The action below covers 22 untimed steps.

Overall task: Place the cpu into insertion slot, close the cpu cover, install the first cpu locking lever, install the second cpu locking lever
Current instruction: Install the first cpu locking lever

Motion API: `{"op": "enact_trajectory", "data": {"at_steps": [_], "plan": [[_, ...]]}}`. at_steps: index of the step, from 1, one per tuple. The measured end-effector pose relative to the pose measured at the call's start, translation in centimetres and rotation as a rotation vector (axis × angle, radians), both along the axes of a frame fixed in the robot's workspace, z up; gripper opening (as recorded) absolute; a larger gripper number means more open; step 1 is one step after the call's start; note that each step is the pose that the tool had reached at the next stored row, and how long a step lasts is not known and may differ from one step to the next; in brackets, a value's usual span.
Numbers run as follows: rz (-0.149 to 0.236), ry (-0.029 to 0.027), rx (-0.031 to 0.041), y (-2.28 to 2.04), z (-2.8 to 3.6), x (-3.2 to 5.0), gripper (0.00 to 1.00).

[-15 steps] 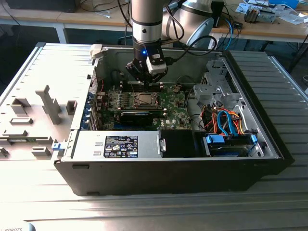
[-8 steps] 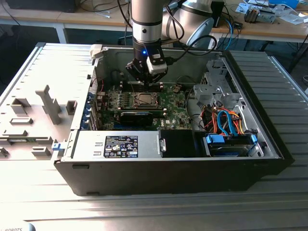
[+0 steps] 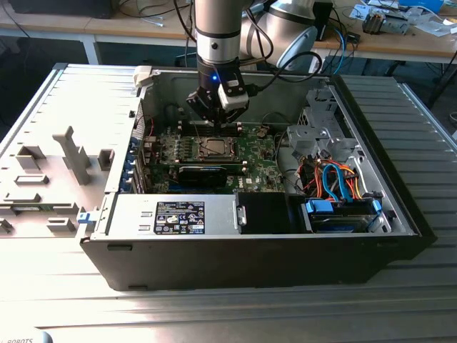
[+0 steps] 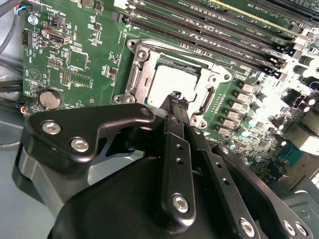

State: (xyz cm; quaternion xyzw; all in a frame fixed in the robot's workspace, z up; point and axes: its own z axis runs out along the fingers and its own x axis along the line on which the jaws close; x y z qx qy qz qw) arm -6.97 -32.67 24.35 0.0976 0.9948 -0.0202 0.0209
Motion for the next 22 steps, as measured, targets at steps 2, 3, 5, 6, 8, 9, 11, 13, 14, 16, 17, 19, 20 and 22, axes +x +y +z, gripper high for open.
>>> {"op": "enact_trajectory", "data": {"at_steps": [2, 3, 5, 6, 8, 9, 11, 13, 14, 16, 17, 19, 20, 22], "plan": [[0.002, 0.0, 0.0, 0.0, 0.0, 0.0, 0.11], [0.003, 0.0, 0.0, 0.0, 0.0, 0.0, 0.11], [0.006, 0.0, 0.0, 0.0, 0.0, 0.0, 0.11], [0.007, 0.0, 0.0, 0.0, 0.0, 0.0, 0.11], [0.01, 0.0, 0.0, 0.0, 0.0, 0.0, 0.11], [0.012, 0.0, 0.0, 0.0, 0.0, 0.0, 0.11], [0.014, 0.0, 0.0, 0.0, 0.0, 0.0, 0.11], [0.016, 0.0, 0.0, 0.0, 0.0, 0.0, 0.11], [0.018, 0.0, 0.0, 0.0, 0.0, 0.0, 0.11], [0.022, 0.0, 0.0, 0.0, 0.0, 0.0, 0.11], [0.024, 0.0001, 0.0, 0.0, 0.0, 0.0, 0.11], [0.041, 0.0, 0.0, 0.0, 0.0, 0.0, 0.11], [0.051, 0.0, 0.0, 0.0, 0.0, 0.0, 0.11], [0.056, 0.0, 0.0, 0.0, 0.0, 0.0, 0.11]]}}
